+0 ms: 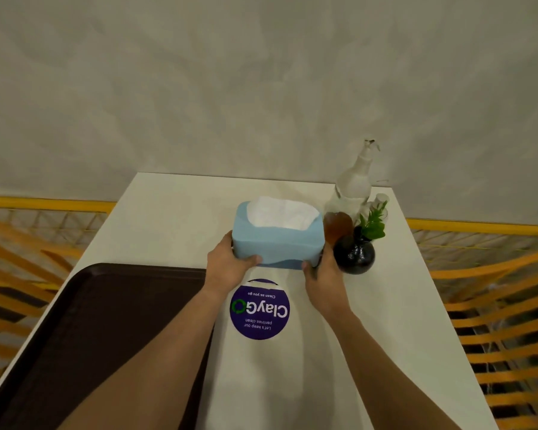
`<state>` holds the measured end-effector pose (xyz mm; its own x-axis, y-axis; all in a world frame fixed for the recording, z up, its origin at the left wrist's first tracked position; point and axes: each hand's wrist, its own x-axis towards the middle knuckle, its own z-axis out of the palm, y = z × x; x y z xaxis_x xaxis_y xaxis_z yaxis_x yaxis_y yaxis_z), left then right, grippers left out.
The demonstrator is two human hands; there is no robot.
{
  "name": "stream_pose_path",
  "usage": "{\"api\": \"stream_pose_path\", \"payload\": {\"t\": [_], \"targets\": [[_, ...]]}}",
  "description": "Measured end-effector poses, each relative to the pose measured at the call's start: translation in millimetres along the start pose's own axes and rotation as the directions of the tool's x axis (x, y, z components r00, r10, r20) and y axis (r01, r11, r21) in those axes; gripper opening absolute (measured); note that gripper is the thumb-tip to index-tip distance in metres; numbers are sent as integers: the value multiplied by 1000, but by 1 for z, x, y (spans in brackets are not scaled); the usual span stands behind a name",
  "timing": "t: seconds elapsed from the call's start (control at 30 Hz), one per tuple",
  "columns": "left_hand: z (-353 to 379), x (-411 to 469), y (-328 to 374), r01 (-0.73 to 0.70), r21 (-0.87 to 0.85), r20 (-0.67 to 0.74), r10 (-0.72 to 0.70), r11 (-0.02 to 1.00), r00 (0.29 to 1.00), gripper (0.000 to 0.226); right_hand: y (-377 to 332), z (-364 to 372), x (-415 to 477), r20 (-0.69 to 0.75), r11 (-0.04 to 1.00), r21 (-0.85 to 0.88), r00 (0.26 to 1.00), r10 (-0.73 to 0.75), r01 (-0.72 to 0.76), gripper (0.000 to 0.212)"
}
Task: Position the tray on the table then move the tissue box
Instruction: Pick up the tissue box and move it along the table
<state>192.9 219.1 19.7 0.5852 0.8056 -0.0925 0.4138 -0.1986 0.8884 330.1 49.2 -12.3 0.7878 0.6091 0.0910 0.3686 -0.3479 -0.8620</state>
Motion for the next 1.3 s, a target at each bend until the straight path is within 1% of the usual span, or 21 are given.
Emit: {"api": "stream_pose_path", "payload": {"t": [0.13, 0.33, 0.47, 0.63, 0.8, 1.03, 1.17, 1.3], "targets": [[-7, -5, 3, -46, 5, -17, 47, 999, 999, 66, -7, 2, 1, 6, 998, -51, 999, 32, -32, 61], [-52, -6, 4, -126, -13, -44, 125, 992, 991, 61, -41, 18, -3, 0, 997, -62, 999, -39, 39, 52], [-102, 6, -3, -156, 23, -61, 157, 988, 986, 61, -76, 51, -2, 11, 996, -83, 999, -36, 37, 49], [-163, 25, -23, -167, 21, -59, 168, 986, 984, 62, -117, 100, -2, -5, 991, -122, 998, -63, 62, 49], [-216, 41, -40, -198, 18, -47, 199, 980, 979, 61, -151, 144, -1, -10, 990, -121, 997, -73, 72, 48], [-274, 76, -67, -151, -30, -37, 150, 988, 988, 64, -187, 201, 16, 9, 992, -117, 999, -50, 50, 52], [-288, 93, -81, -126, -48, -36, 124, 991, 992, 64, -191, 221, 31, 29, 991, -124, 999, -46, 49, 56], [-292, 117, -92, -97, -44, -9, 97, 994, 995, 64, -186, 240, 53, 48, 991, -128, 999, -23, 29, 55]]}}
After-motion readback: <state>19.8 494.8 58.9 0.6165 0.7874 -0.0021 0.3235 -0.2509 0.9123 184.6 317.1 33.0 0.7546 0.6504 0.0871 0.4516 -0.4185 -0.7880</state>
